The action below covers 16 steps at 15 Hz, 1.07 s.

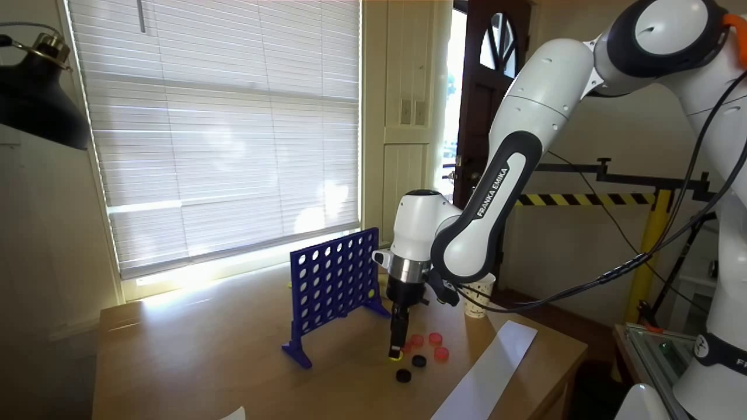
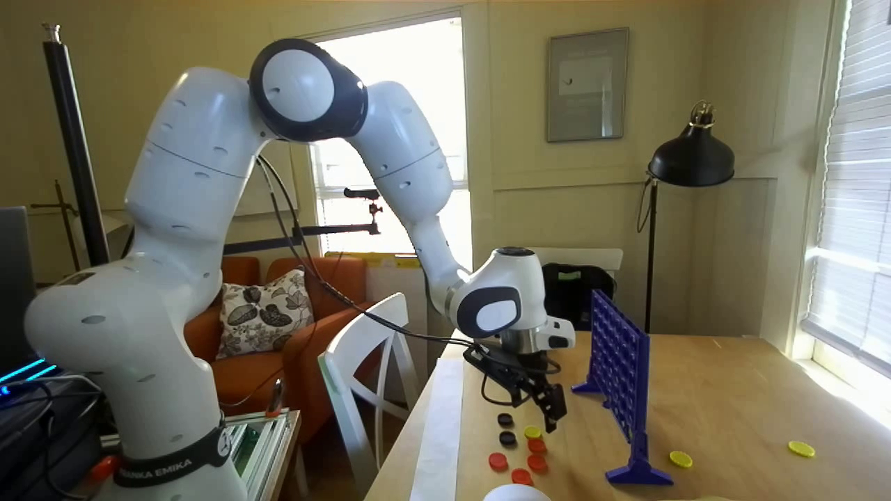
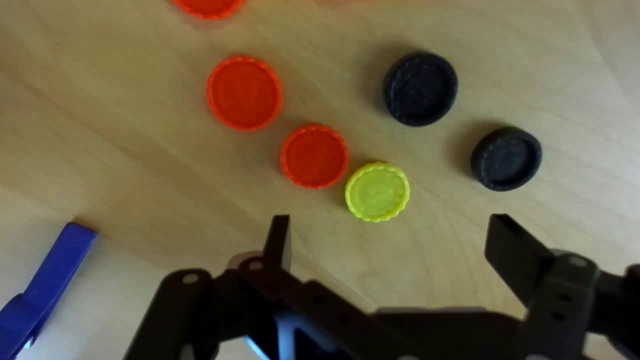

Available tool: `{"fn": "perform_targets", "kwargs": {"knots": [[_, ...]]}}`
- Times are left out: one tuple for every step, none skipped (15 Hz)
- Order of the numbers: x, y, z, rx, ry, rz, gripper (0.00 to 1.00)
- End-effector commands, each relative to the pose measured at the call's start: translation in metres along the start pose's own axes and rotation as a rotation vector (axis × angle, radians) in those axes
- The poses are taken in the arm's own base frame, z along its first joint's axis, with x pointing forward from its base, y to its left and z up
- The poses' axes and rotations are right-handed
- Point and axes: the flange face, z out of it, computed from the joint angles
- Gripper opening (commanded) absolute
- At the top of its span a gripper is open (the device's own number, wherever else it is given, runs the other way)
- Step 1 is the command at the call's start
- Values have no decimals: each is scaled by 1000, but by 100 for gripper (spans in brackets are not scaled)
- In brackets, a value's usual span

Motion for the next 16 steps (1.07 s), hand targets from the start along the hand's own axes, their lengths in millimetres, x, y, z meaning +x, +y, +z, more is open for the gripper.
{"fn": "perform_targets", "kwargs": {"knots": [[6,-1,8,5,-2,13,97],[6,-1,9,4,-2,12,96],[6,-2,10,4,-2,11,98],[7,-2,12,4,-4,9,98],[7,-2,13,6,-6,7,86],[7,-3,14,8,-8,7,72],[7,-3,15,10,-12,4,65],[7,-4,16,12,-13,4,56],[7,-3,17,13,-15,4,49],[7,-3,17,13,-17,3,43],[7,-3,18,14,-19,3,35],[7,-4,19,16,-23,1,28],[7,-4,20,15,-24,-1,21],[7,-3,19,14,-23,-2,15],[8,-3,19,13,-21,-2,12],[9,-2,19,13,-20,-2,3]]}}
